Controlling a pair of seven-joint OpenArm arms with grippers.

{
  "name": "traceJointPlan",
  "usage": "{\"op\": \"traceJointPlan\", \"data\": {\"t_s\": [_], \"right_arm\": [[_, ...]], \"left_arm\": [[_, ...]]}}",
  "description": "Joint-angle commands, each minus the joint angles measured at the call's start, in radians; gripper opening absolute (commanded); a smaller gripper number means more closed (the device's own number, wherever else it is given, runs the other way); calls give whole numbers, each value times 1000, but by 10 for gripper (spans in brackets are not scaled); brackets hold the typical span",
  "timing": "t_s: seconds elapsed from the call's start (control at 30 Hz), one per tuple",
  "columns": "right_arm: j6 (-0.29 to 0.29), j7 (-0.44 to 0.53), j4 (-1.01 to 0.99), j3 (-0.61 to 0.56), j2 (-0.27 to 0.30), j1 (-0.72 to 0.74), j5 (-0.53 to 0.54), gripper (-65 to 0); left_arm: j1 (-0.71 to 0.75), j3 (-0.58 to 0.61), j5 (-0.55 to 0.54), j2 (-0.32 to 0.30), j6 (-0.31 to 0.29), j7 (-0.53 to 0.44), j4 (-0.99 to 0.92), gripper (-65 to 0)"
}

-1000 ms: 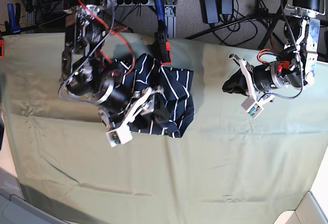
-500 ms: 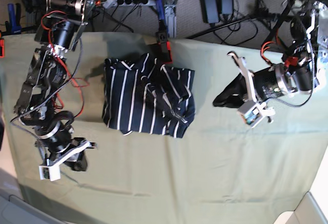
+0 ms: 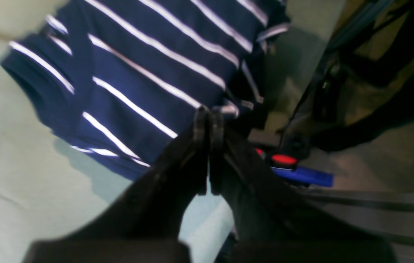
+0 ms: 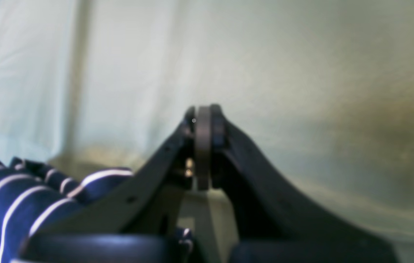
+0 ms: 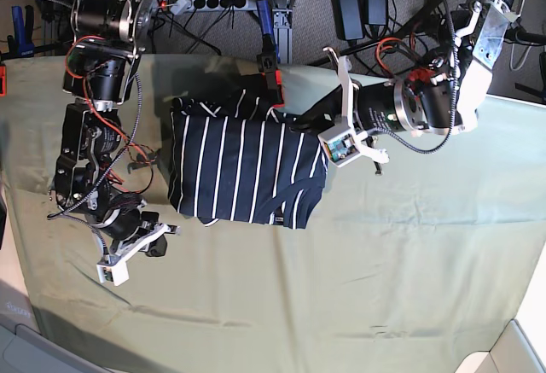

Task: Fold the T-shirt properly
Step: 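Grasp the folded bundle's sides with both grippers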

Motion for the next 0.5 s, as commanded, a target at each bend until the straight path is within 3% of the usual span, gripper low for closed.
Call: {"op": "traceJointPlan", "data": {"t_s": [0.0, 0.3, 0.47], "right_arm": [[65, 24, 15, -11, 9, 27, 11, -650], [65, 21, 15, -224, 9, 27, -24, -650], [65, -75, 15, -303, 11, 27, -45, -650]], "left_arm": [[-11, 7, 3, -5, -12, -30, -12, -650], [-58, 21, 26, 17, -12, -66, -225, -650], [-104, 20, 53, 17, -12, -98, -288, -650]]}}
